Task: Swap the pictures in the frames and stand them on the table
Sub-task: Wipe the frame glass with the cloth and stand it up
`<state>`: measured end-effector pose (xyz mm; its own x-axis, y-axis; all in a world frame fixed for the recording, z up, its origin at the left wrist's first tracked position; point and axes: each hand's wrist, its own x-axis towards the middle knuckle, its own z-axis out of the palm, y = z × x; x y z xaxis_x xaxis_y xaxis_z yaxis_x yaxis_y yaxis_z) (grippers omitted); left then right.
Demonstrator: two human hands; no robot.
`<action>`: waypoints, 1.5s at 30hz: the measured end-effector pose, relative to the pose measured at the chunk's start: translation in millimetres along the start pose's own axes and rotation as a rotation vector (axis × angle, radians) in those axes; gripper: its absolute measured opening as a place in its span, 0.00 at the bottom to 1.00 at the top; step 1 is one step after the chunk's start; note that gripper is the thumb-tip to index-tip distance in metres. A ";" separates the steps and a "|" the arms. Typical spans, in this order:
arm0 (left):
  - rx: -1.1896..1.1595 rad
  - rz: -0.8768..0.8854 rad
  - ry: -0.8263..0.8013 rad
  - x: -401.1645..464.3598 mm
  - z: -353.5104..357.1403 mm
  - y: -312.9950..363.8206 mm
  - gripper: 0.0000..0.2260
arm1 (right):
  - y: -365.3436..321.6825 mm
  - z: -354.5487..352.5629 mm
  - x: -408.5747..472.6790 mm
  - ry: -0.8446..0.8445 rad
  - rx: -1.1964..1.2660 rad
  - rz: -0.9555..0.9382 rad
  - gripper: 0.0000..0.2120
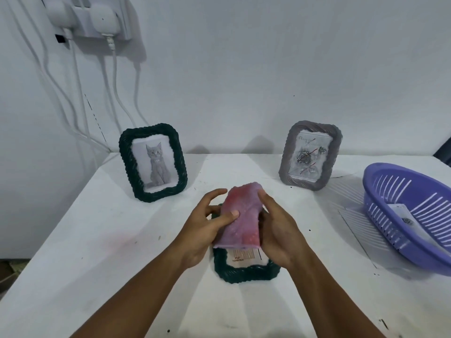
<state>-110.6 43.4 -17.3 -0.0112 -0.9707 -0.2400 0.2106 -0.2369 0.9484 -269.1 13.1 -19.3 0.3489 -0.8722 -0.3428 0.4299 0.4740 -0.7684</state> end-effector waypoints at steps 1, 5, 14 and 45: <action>-0.009 0.009 0.016 -1.0 -2.0 -0.5 0.22 | -0.4 -0.1 -0.3 -0.008 -0.035 -0.029 0.24; -0.132 -0.048 0.002 -7.0 -12.5 3.4 0.24 | 0.3 3.4 -0.9 0.004 -0.033 -0.076 0.15; -0.108 -0.042 0.032 -26.7 -63.8 5.9 0.21 | 24.5 38.6 8.6 -0.081 -0.321 -0.066 0.17; 1.124 0.057 0.501 -55.6 -152.6 -15.1 0.12 | 109.2 90.8 46.8 -0.243 -1.190 -0.153 0.22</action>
<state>35.9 107.1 -49.9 0.3985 -0.9171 -0.0103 -0.7626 -0.3376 0.5518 -130.2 35.0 -70.1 0.5627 -0.8037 -0.1935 -0.5051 -0.1490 -0.8501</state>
